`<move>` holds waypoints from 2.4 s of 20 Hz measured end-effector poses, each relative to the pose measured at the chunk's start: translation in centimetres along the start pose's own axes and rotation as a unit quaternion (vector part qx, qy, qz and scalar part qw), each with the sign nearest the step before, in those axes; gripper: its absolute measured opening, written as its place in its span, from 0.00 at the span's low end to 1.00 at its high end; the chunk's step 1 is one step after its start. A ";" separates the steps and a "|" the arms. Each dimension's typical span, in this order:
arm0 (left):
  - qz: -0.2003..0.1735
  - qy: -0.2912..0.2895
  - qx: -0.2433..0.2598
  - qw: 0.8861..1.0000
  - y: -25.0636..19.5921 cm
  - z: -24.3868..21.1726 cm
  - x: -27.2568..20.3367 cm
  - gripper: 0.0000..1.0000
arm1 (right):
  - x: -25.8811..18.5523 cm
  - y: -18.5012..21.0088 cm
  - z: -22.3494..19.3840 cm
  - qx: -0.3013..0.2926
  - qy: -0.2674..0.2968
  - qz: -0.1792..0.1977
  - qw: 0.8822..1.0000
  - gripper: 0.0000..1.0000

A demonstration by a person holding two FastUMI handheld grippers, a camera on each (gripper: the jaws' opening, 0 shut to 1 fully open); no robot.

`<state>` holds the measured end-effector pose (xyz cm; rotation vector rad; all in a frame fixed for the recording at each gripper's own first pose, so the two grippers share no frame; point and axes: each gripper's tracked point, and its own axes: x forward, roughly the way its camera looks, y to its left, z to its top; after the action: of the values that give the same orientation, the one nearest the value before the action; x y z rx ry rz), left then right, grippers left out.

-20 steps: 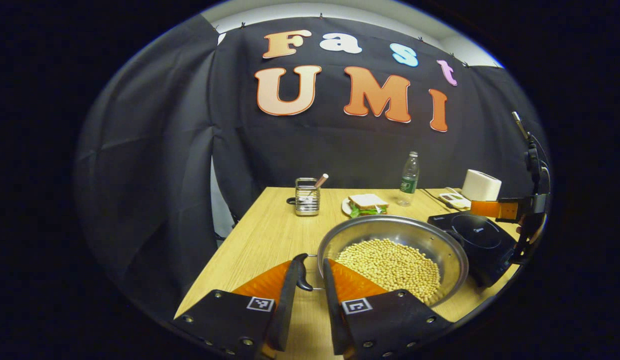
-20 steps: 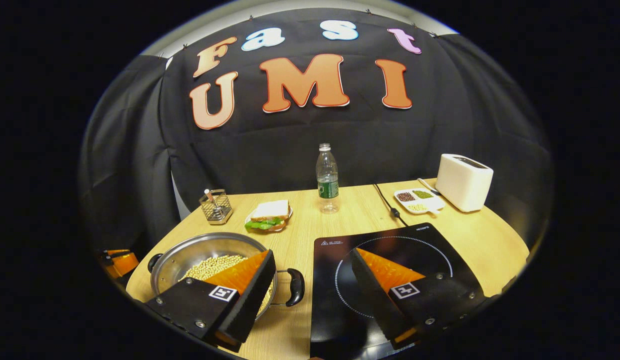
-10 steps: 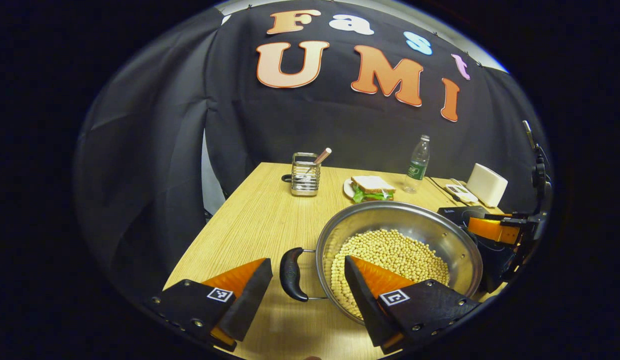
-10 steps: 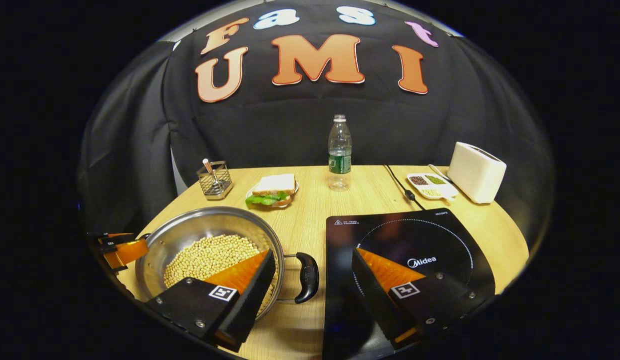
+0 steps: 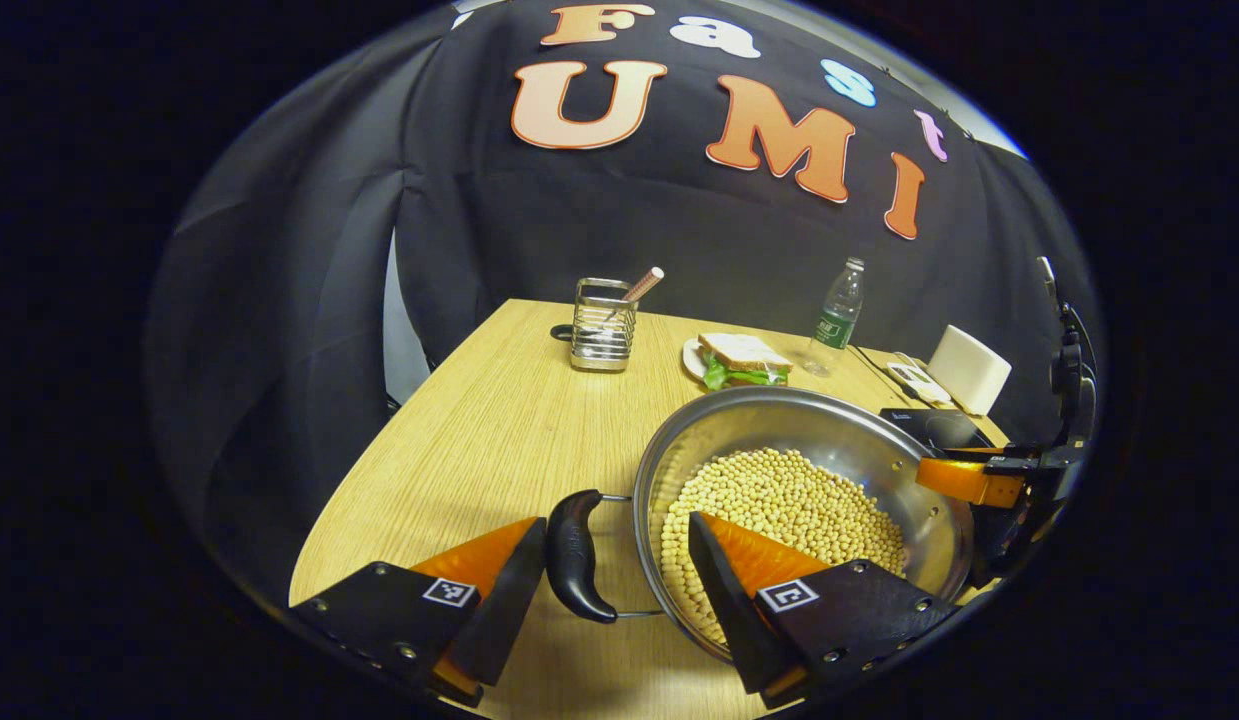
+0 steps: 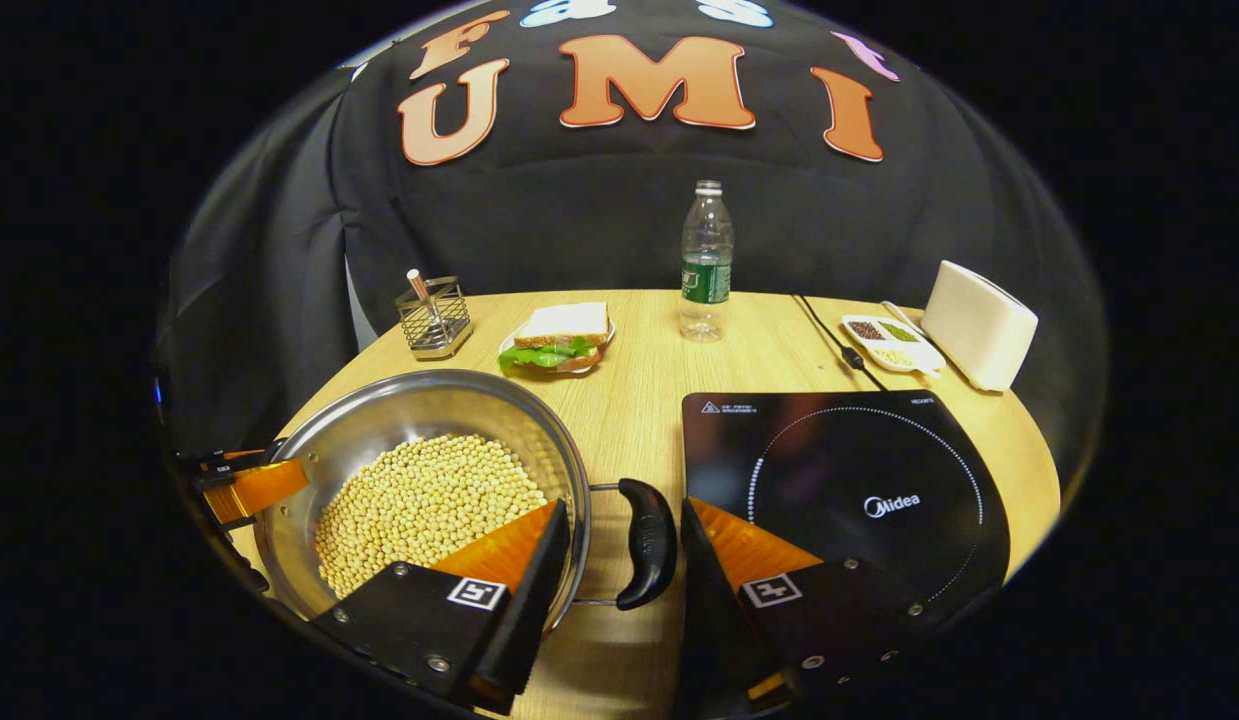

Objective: First push the handle of the pot to place it horizontally, then grasp the pot with both hands and set it on the induction cooktop.

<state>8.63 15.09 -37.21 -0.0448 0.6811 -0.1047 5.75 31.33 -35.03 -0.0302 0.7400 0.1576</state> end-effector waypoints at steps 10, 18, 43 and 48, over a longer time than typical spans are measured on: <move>0.027 0.026 -0.016 0.999 0.8 -1.1 0.2 0.53 | -0.2 0.2 0.3 0.008 -0.023 0.005 1.000 0.52; 0.050 0.007 -0.027 0.998 0.5 -0.2 -2.3 0.43 | -1.7 0.2 1.1 0.023 -0.032 0.018 0.999 0.46; -0.005 -0.017 0.025 1.000 -15.4 5.1 -4.5 0.43 | -8.3 -14.6 3.9 0.083 -0.071 -0.009 0.994 0.45; -0.028 -0.007 0.034 0.999 -19.9 5.0 -3.1 0.42 | -8.8 -19.0 3.5 0.098 -0.070 -0.027 0.992 0.45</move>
<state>7.75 -4.36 -29.94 0.0011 0.6630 -0.1808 4.63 11.70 -27.09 0.1475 0.6116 0.0348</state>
